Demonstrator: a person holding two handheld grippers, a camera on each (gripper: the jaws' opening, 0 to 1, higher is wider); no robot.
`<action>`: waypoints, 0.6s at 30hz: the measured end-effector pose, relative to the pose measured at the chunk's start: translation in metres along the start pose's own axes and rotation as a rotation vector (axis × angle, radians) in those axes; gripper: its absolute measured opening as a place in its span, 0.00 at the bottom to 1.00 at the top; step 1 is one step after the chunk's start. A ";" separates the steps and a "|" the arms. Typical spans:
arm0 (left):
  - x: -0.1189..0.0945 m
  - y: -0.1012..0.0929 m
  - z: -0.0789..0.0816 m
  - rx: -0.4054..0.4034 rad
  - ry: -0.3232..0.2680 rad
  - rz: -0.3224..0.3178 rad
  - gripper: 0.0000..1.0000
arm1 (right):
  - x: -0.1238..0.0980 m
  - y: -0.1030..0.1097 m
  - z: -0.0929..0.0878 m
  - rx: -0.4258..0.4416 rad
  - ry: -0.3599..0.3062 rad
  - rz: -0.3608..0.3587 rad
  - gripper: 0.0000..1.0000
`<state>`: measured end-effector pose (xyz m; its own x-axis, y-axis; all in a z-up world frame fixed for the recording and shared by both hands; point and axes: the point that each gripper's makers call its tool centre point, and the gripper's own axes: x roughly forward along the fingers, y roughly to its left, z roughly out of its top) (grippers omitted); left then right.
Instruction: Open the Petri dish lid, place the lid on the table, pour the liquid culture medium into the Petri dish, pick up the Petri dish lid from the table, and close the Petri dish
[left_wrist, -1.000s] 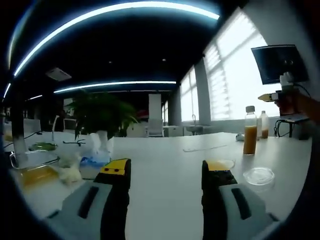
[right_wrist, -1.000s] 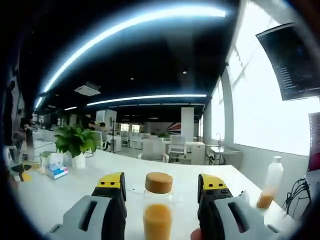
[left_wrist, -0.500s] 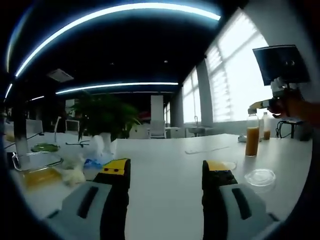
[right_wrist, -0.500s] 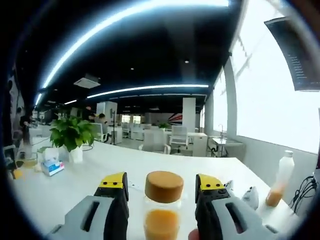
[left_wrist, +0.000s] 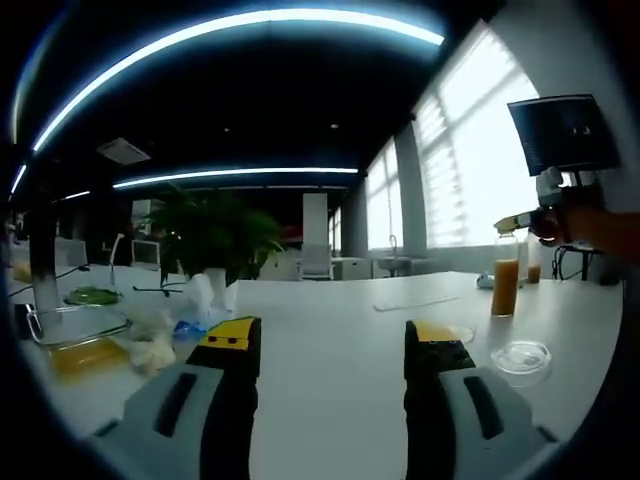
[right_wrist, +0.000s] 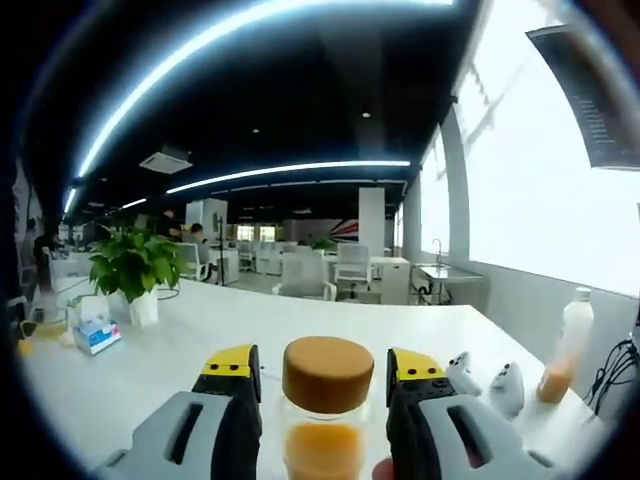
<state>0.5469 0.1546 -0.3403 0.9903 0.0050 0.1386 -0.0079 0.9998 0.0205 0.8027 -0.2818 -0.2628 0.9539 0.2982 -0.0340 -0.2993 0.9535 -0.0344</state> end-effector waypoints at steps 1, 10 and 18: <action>0.000 0.000 0.000 -0.001 -0.001 0.000 0.49 | 0.000 0.000 0.000 0.000 -0.001 -0.003 0.44; 0.001 0.001 -0.003 -0.006 0.003 -0.001 0.49 | 0.003 -0.004 0.000 0.005 0.001 -0.019 0.31; 0.001 0.001 -0.004 -0.012 0.004 0.002 0.49 | -0.001 -0.002 0.002 0.028 -0.005 -0.015 0.30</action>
<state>0.5481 0.1556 -0.3443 0.9909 0.0071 0.1347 -0.0082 0.9999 0.0080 0.8028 -0.2837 -0.2606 0.9585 0.2837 -0.0286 -0.2840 0.9588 -0.0068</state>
